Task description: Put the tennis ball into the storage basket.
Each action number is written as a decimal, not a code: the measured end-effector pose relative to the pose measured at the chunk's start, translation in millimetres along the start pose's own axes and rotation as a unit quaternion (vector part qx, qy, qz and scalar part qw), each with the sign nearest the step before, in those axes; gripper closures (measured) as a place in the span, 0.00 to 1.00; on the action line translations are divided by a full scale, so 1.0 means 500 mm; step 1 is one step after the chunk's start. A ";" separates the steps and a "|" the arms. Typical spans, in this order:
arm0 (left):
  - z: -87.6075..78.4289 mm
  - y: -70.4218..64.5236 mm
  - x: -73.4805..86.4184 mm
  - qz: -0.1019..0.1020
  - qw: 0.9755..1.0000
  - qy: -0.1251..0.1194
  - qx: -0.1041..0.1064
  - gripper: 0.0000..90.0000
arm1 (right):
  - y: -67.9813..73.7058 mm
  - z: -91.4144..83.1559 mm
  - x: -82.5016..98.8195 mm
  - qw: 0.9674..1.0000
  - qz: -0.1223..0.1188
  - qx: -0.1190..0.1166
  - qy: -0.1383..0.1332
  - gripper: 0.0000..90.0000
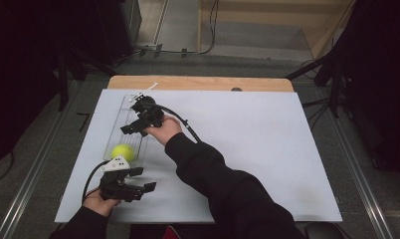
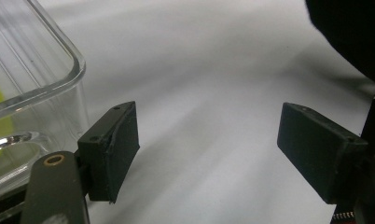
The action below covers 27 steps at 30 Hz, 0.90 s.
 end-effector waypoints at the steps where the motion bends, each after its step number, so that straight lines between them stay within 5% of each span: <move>1: 0.000 0.000 0.000 0.000 1.000 0.000 0.000 0.24 | -0.002 -0.006 0.002 1.000 0.001 0.000 0.000 0.18; 27: 0.004 0.004 0.001 -0.004 1.000 0.004 -0.002 0.24 | -0.047 -0.122 0.070 1.000 -0.007 -0.006 0.004 0.21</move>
Point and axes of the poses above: each handheld gripper's, and its own axes: z roughly forward along the jaws, x roughly out of its underside, y roughly to its left, the point moved 8 cm from there along z, roughly forward along the jaws, and after that the axes turned 14 degrees about z, right-handed, at the moved point
